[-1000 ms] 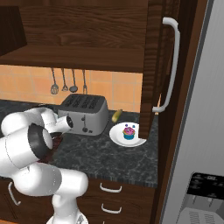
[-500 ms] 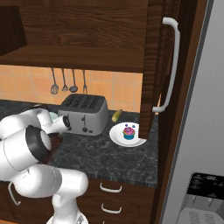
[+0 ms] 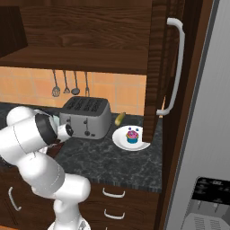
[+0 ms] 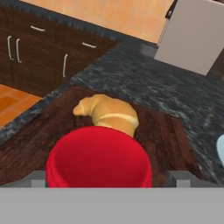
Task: From the different types of pastries on the counter, select a croissant and place it on the cutting board. Then retrieve a jar of jam from the cabinet and place it alongside the croissant on the cutting board.
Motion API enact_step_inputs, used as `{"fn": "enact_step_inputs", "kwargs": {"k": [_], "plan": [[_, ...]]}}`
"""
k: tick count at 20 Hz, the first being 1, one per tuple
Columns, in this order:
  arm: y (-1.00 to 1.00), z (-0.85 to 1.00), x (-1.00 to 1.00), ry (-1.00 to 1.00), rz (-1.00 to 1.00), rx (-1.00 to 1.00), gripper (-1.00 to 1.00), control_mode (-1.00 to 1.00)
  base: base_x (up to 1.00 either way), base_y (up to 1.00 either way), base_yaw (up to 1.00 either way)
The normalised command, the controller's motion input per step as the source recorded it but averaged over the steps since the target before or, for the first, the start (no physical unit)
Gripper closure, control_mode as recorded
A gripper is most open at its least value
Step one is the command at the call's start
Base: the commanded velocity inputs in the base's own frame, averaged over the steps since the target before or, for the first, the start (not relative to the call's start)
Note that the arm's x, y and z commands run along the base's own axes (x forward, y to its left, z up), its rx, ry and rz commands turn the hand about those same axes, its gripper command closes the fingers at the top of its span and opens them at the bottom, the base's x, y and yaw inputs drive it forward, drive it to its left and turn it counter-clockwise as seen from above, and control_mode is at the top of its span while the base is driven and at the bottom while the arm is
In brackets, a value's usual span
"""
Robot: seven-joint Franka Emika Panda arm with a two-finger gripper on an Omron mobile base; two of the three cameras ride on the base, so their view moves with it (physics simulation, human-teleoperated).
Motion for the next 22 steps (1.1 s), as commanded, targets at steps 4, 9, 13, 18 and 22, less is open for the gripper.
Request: {"fn": "enact_step_inputs", "kwargs": {"k": [4, 9, 13, 18, 22], "plan": [[-0.04, -0.29, 0.13, -0.02, 0.01, 0.0, 1.0, -1.0, 0.0, 0.0, 0.0], [-0.12, -0.02, -0.02, -0.01, 0.0, 0.0, 1.0, -1.0, 0.0, 0.0, 0.0], [-0.03, 0.01, -0.07, 0.0, 0.0, 0.0, -1.0, -1.0, 0.0, 0.0, 0.0], [-0.2, 0.06, 0.0, 0.0, 0.0, 0.0, -1.0, -1.0, 0.0, 0.0, 0.0], [-0.23, 0.2, -0.07, 0.0, 0.0, 0.0, -1.0, -1.0, 0.0, 0.0, 0.0]]}}
